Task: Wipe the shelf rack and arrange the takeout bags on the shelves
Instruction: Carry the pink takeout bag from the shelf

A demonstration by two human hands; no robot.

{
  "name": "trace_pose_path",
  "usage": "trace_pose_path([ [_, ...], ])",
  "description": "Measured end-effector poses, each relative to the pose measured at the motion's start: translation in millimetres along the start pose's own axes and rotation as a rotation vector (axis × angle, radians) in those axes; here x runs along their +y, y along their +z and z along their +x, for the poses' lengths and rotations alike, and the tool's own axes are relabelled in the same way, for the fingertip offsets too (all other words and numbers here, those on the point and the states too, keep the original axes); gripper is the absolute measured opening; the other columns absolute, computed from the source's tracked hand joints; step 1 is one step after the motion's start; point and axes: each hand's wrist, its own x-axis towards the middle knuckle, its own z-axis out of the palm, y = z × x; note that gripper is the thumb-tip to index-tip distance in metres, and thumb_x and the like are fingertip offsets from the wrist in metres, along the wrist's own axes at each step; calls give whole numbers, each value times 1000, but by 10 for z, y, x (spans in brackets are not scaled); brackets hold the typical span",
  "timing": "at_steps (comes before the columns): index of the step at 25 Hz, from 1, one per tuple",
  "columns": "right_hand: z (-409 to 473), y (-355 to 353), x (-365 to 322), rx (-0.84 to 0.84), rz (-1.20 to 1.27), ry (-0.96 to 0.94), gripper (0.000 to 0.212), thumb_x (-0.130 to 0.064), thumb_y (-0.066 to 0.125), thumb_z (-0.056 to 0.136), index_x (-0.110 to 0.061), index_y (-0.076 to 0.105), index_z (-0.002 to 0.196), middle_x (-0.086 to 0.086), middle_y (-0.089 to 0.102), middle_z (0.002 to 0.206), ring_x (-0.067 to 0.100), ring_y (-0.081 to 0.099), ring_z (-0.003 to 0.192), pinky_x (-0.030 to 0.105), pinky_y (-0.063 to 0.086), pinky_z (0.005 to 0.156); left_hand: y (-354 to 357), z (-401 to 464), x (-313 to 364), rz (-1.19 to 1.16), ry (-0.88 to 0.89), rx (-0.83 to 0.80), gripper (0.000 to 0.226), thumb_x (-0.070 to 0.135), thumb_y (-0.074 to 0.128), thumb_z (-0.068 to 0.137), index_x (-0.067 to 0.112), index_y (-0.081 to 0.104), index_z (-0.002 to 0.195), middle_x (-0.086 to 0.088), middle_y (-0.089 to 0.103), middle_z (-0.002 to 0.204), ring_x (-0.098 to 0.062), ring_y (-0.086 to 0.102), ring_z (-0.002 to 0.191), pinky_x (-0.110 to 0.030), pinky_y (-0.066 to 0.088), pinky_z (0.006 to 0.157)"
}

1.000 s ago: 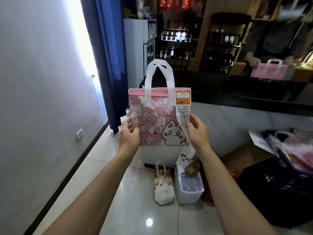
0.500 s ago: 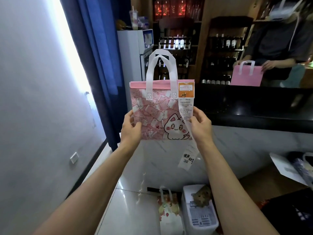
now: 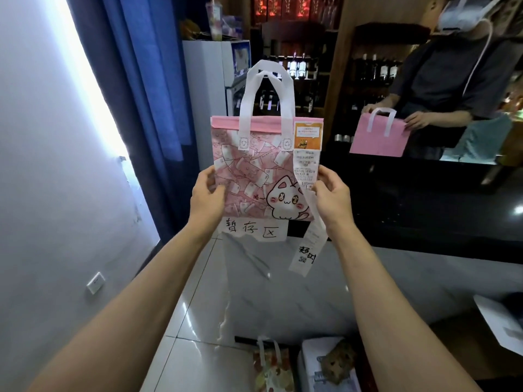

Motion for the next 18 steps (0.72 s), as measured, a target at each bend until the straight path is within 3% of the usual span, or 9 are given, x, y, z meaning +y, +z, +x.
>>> trace_pose_path([
  [2, 206, 106, 75, 16, -12, 11, 37, -16, 59, 98, -24, 60, 134, -10, 71, 118, 6, 67, 109, 30, 58, 93, 61, 260, -75, 13, -10, -14, 45, 17, 57, 99, 27, 48, 142, 1, 58, 132, -16, 59, 119, -33, 60, 87],
  [4, 408, 216, 129, 28, -24, 9, 37, -16, 60, 98, -24, 60, 134, -17, 70, 113, -4, 67, 103, 14, 56, 82, 114, 522, -149, 22, -10, -33, 45, 20, 56, 100, 28, 47, 142, 2, 58, 130, -16, 59, 118, -37, 59, 90],
  [7, 688, 330, 160, 57, -39, 21, 39, -13, 60, 97, -22, 60, 135, -17, 69, 115, -16, 63, 97, 3, 49, 71, 206, 840, -237, 10, -35, -65, 43, 22, 56, 100, 31, 47, 141, 9, 57, 126, -6, 60, 111, -22, 60, 78],
  [10, 883, 431, 222, 82, -70, 17, 40, -14, 59, 98, -24, 58, 137, -11, 68, 124, -5, 63, 109, 12, 53, 83, 262, 1089, -320, 36, -26, -128, 48, 17, 54, 99, 33, 44, 144, 23, 58, 118, 11, 60, 102, -6, 52, 67],
  [13, 970, 495, 289, 102, -88, 10, 40, -17, 56, 98, -26, 58, 137, -13, 68, 121, -2, 62, 110, 17, 51, 88, 244, 1242, -412, 66, -3, -186, 55, 13, 50, 97, 39, 41, 145, 33, 62, 108, 22, 59, 95, -6, 52, 69],
  [15, 992, 497, 310, 127, -94, 19, 36, -20, 54, 98, -26, 60, 134, -17, 69, 115, -5, 63, 106, 18, 51, 86, 224, 1299, -428, 76, -9, -183, 57, 10, 48, 97, 43, 41, 143, 28, 59, 111, 18, 61, 96, -10, 55, 68],
  [18, 1047, 462, 304, 173, -116, 28, 31, -27, 55, 98, -26, 65, 127, -15, 70, 113, 3, 65, 107, 32, 54, 95, 221, 1382, -407, 68, -5, -146, 51, 12, 48, 100, 44, 45, 140, 19, 57, 117, 1, 59, 104, -13, 57, 63],
])
